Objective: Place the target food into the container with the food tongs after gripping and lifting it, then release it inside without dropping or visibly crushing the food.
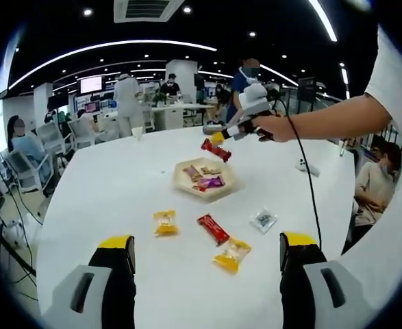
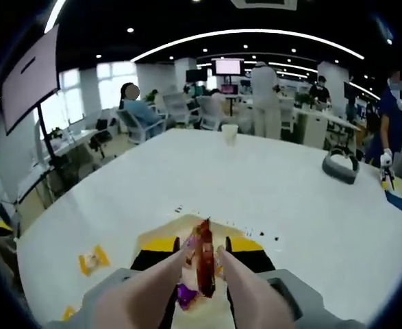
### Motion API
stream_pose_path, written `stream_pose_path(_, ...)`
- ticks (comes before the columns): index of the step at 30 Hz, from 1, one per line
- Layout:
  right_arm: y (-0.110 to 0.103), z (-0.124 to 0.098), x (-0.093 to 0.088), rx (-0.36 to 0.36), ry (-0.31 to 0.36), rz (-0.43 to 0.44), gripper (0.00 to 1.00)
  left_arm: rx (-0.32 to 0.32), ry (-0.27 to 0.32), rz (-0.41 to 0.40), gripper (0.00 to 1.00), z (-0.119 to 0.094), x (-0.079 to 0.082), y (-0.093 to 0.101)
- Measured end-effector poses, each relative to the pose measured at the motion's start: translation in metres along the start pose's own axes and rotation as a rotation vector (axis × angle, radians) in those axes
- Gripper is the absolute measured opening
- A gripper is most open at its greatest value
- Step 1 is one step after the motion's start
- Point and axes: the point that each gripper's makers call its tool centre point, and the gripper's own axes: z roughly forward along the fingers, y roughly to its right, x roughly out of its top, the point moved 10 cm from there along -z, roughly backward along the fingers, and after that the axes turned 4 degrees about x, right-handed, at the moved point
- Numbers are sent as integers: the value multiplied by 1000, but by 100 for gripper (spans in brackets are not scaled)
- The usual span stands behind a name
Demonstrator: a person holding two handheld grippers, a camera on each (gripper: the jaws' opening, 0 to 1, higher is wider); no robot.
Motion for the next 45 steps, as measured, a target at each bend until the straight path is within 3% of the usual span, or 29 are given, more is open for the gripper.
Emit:
stream_pose_path(13, -5, -9, -6, 9, 0, 9, 27, -19, 15, -2, 87, 5, 3, 2)
stream_pose_path(25, -18, -43, 2, -18, 39, -3, 27, -52, 65, 9, 87, 5, 8, 5)
stream_pose_path(33, -39, -95, 0, -60, 110, -20, 28, -131, 94, 57, 87, -2, 9, 16)
stream_pose_path(45, -61, -158, -40, -100, 147, 2, 27, -231, 74, 85, 87, 2, 3, 37)
